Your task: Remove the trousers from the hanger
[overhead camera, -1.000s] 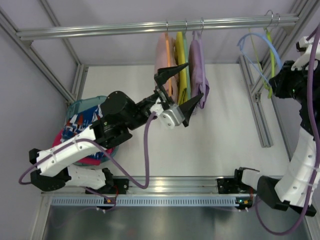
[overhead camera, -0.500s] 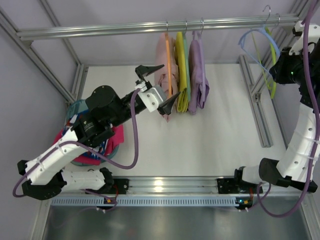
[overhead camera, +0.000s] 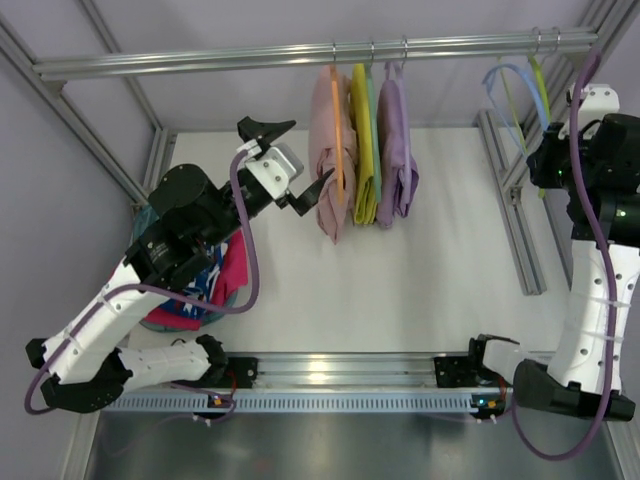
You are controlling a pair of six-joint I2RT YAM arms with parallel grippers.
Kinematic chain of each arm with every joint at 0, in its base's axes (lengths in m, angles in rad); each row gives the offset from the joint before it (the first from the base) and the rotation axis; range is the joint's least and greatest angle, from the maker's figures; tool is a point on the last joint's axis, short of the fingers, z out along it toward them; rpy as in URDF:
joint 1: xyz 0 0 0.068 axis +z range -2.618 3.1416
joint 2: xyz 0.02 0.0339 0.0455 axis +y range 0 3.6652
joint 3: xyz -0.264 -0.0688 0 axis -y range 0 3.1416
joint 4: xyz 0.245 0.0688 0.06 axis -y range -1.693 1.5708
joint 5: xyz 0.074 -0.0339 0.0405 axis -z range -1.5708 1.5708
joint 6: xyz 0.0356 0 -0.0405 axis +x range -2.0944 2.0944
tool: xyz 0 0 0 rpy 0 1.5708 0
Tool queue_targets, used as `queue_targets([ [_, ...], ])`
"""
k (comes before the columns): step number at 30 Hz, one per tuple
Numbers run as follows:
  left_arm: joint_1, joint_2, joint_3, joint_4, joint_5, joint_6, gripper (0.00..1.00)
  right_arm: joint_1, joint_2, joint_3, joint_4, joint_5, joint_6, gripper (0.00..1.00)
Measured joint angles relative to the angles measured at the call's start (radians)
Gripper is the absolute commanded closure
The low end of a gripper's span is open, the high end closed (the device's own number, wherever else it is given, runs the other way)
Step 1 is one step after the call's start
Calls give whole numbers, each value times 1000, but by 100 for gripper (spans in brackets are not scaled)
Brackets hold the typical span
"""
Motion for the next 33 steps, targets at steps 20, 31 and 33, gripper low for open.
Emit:
queue_targets([
  [20,396,-131,-121,-83,78,-426,2,-13,-160,-352,235,89,57,50],
  [31,661,-309,-321,-369,68,-526,2,-13,-261,-169,11,-191,-33,1],
  [33,663,-290,-329,-439,43,-494,2,-13,-266,-139,-43,-268,-67,1],
])
